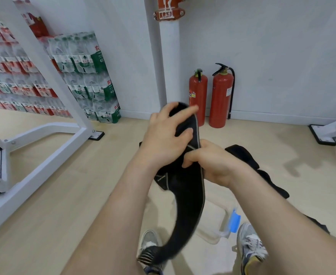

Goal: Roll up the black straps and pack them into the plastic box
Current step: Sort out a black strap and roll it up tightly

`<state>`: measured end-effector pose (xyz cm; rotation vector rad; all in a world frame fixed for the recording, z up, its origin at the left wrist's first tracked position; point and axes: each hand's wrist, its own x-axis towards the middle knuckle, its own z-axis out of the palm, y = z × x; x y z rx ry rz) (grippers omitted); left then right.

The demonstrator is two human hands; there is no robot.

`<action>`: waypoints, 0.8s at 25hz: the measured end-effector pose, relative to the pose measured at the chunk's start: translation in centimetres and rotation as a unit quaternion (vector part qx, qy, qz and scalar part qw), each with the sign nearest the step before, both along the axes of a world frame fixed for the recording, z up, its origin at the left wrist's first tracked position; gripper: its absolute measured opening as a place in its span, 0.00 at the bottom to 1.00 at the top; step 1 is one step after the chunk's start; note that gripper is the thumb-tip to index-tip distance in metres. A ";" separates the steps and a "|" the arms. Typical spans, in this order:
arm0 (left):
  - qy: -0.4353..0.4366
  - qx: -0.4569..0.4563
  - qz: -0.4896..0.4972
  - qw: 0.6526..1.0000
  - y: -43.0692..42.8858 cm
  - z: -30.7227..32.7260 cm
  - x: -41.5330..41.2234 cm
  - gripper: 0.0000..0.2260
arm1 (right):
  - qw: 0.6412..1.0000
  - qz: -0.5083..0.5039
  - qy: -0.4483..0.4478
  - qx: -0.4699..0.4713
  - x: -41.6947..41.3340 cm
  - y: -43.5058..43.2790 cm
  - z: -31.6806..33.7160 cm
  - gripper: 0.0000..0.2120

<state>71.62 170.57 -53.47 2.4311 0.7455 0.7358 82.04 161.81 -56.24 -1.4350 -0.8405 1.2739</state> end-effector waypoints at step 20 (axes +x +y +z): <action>0.225 -0.166 0.099 0.955 1.7 0.9 -5.4 0.14 | 0.897 -0.294 0.324 0.064 2.5 1.1 0.7 0.14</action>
